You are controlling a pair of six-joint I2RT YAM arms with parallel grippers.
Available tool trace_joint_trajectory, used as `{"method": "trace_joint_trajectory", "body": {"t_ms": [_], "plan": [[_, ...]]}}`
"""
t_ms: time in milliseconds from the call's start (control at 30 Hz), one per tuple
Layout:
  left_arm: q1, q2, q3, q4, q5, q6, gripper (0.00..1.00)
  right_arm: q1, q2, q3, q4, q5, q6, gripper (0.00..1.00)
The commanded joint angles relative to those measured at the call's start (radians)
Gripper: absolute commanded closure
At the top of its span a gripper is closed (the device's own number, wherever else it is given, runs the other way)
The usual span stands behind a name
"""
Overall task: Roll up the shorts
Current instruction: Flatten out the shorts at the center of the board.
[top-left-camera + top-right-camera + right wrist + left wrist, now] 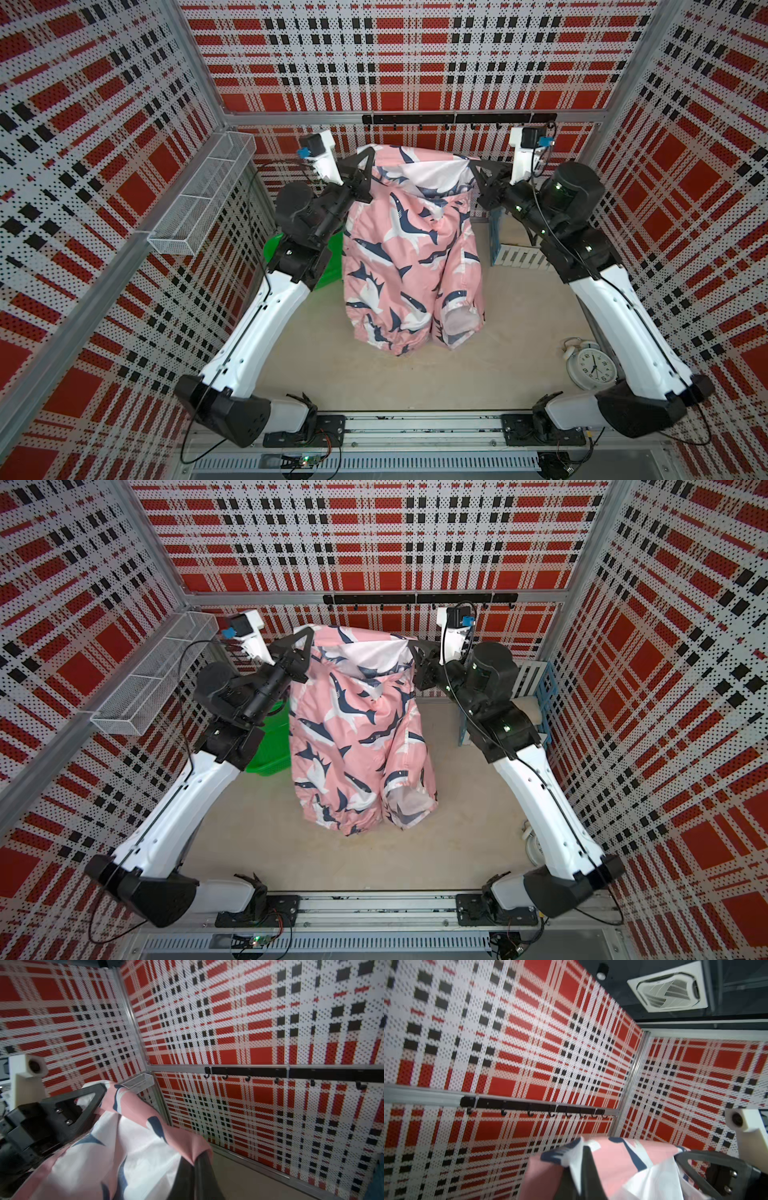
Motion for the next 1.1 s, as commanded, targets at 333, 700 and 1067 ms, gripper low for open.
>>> {"method": "trace_joint_trajectory", "body": {"t_ms": [333,700,1067], "plan": [[0.121,0.118,-0.298,0.034,-0.066,-0.102,0.36,0.054,0.216,-0.042,-0.319,0.329,-0.030,0.59],[0.040,-0.119,-0.630,-0.128,-0.172,-0.095,0.32,0.432,0.266,-0.343,-0.335,0.254,-0.135,0.54],[0.492,-0.406,-0.897,-0.148,0.036,-0.162,0.32,0.631,0.572,-0.219,-0.462,0.407,0.162,0.55]]}}
